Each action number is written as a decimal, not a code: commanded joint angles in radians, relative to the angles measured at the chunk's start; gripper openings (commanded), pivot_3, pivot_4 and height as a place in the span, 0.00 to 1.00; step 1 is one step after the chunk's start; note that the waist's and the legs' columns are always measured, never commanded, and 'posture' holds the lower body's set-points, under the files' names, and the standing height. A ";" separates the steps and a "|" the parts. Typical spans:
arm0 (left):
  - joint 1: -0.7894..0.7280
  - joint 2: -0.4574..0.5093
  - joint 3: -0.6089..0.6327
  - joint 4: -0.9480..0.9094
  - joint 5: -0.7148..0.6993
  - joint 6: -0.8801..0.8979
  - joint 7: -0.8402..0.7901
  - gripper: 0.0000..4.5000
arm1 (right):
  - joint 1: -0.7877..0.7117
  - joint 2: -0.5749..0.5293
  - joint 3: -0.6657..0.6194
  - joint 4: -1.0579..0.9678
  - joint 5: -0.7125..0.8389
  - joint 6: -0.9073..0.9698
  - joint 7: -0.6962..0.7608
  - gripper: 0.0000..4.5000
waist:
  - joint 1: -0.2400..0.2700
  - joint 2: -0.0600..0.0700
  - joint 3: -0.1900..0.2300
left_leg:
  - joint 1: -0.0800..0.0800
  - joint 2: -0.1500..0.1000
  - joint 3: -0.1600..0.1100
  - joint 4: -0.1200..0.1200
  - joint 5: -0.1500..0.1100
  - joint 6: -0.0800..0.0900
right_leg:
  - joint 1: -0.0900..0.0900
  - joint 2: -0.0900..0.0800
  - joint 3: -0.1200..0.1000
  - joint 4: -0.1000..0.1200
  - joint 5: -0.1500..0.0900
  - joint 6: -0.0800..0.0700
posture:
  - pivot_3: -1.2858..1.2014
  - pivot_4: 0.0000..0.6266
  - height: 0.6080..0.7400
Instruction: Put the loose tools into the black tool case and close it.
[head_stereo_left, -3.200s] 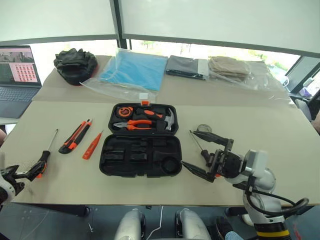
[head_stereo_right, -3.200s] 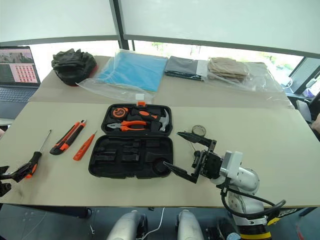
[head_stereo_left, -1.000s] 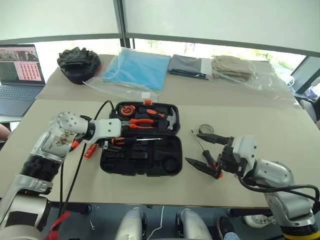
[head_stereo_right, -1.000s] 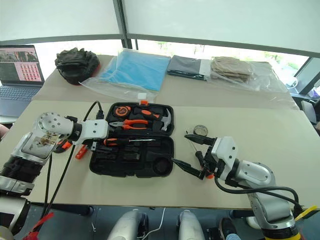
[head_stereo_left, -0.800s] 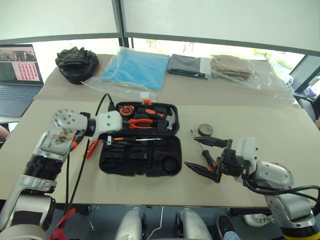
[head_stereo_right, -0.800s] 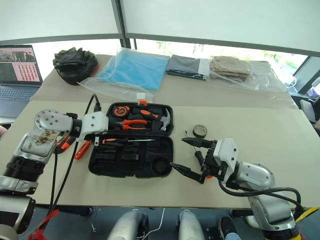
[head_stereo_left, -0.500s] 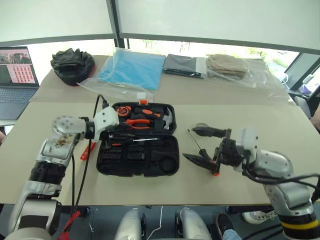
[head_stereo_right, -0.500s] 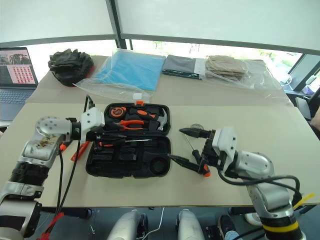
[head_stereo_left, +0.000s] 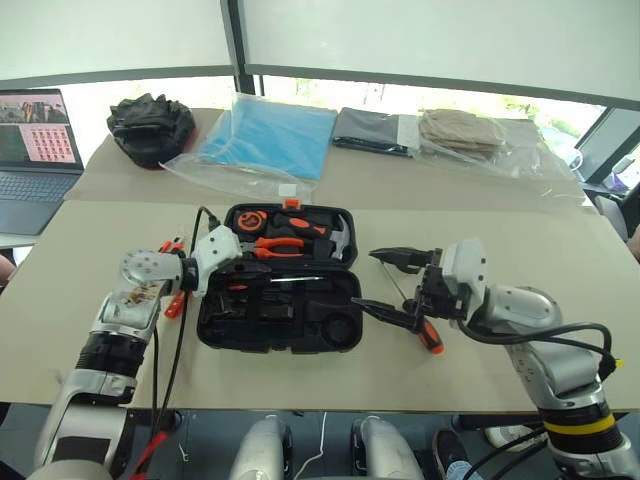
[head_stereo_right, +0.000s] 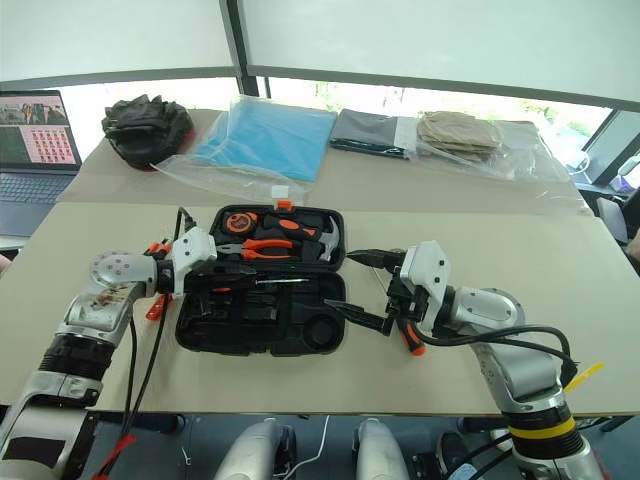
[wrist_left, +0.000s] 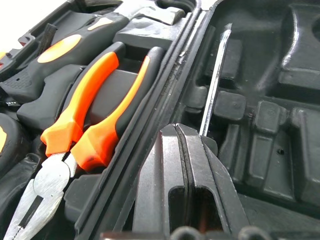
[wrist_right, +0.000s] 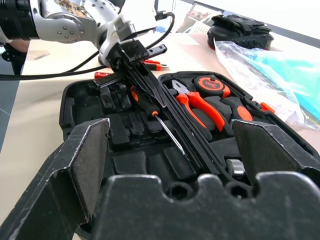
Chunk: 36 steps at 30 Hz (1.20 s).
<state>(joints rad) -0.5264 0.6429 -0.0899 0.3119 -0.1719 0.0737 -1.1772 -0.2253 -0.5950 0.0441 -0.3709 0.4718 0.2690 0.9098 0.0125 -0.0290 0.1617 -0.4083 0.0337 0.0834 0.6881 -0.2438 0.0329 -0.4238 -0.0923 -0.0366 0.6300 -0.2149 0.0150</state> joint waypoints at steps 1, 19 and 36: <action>0.015 0.002 0.025 -0.054 -0.030 0.018 0.009 0.01 | -0.004 0.009 -0.014 -0.024 0.000 -0.020 -0.007 1.00 | -0.001 0.000 0.000 | 0.000 0.000 0.000 0.000 0.000 0.000 | 0.000 0.000 0.000 0.000 0.000 0.000 | 0.52 0.24 1.00; 0.095 -0.011 -0.110 0.003 0.139 -0.048 0.096 0.01 | 0.003 0.041 -0.011 -0.005 -0.028 -0.022 -0.014 1.00 | 0.000 0.005 -0.005 | 0.005 0.000 0.001 0.000 0.000 0.000 | 0.003 0.000 0.001 0.001 0.000 0.000 | 0.52 0.24 1.00; 0.746 -0.035 0.658 -0.411 -0.275 -0.014 0.336 0.99 | 0.098 0.221 -0.076 0.003 0.119 -0.329 0.128 1.00 | -0.027 0.004 -0.005 | 0.005 0.004 0.003 -0.005 -0.001 0.000 | 0.000 -0.002 0.004 -0.001 0.000 -0.001 | 0.52 0.24 1.00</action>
<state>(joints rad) 0.1705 0.6228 0.4716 -0.0616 -0.4160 0.0606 -0.8925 -0.1042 -0.3885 -0.0418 -0.3335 0.5581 -0.0235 1.0269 -0.0142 -0.0254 0.1565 -0.4028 0.0374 0.0860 0.6831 -0.2449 0.0327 -0.4237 -0.0938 -0.0333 0.6287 -0.2148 0.0136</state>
